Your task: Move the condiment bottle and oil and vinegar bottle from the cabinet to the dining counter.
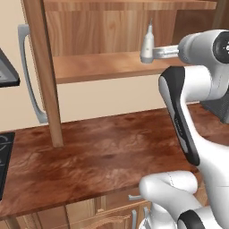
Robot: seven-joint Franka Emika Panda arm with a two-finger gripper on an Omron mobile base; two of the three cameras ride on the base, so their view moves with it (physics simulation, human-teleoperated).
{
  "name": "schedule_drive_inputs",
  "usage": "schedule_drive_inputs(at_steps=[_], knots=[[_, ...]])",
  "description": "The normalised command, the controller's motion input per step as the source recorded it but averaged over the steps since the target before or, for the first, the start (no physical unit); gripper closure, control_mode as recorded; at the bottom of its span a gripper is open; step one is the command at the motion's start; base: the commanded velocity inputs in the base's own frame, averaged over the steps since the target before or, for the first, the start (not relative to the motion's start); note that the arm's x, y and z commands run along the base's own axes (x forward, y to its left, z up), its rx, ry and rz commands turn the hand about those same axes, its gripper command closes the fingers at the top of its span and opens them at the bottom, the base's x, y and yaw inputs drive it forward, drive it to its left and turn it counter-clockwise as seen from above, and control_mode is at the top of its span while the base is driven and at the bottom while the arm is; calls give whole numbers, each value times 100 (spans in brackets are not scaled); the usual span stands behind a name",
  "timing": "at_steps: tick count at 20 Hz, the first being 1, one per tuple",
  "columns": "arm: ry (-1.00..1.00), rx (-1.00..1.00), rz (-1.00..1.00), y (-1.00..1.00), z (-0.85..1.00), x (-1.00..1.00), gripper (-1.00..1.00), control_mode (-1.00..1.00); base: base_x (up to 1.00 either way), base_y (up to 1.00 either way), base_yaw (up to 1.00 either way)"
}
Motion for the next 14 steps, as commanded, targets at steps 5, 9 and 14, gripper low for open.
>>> schedule_drive_inputs(at_steps=[5, 9, 14], knots=[[0, 3, 0, -2, -20, 32, -100, -100, 0, 0, 0], [0, 1, 0, 0, -16, 34, -100, -100, 0, 0, 0], [0, 0, 0, 1, -9, 40, -100, -100, 0, 0, 0]])
